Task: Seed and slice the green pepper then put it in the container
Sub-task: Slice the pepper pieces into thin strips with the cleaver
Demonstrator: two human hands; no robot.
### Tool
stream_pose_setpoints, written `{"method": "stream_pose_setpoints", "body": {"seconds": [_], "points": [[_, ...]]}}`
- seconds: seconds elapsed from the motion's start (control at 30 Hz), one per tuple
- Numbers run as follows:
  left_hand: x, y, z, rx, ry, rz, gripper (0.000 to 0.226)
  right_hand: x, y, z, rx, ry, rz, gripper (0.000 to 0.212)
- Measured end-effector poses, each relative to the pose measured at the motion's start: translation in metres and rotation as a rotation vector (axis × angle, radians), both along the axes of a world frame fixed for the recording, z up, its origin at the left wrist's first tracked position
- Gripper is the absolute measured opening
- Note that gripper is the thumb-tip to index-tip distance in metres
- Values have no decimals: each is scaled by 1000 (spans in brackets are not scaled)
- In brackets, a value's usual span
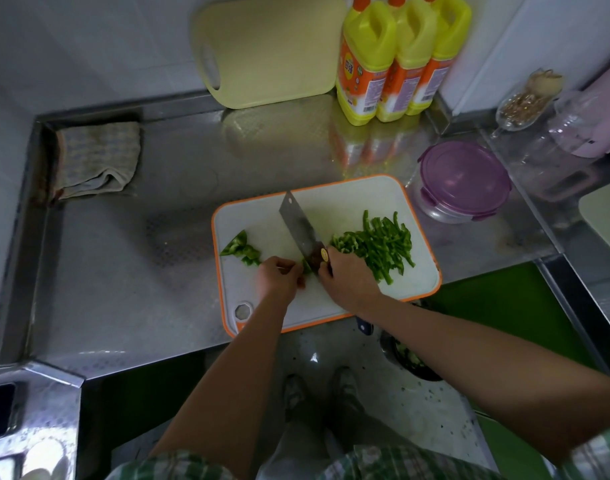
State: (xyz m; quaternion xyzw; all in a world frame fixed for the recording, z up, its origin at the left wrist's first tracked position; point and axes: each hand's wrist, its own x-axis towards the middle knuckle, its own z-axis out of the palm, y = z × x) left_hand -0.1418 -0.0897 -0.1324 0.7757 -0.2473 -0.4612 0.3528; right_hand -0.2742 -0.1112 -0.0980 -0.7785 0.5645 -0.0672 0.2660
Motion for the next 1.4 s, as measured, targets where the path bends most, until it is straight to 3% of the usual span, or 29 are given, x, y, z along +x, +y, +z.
{"method": "stream_pose_setpoints", "body": {"seconds": [0.33, 0.5, 0.77, 1.13, 1.3, 1.4], "points": [[-2, 1, 3, 4, -23, -18, 10, 5, 5, -3, 44, 19, -20, 14], [-1, 2, 4, -7, -51, -42, 22, 11, 3, -6, 65, 69, -17, 18], [2, 5, 8, 1, -65, -83, 21, 19, -4, -15, -23, 76, 5, 24], [2, 7, 9, 8, -24, 32, 22, -2, -1, -12, -44, -93, -28, 13], [0, 8, 10, 16, -9, 56, 9, 1, 8, -9, -35, -38, -8, 16], [-2, 7, 10, 14, -18, 60, 16, 0, 12, -9, -6, -20, -14, 15]]}}
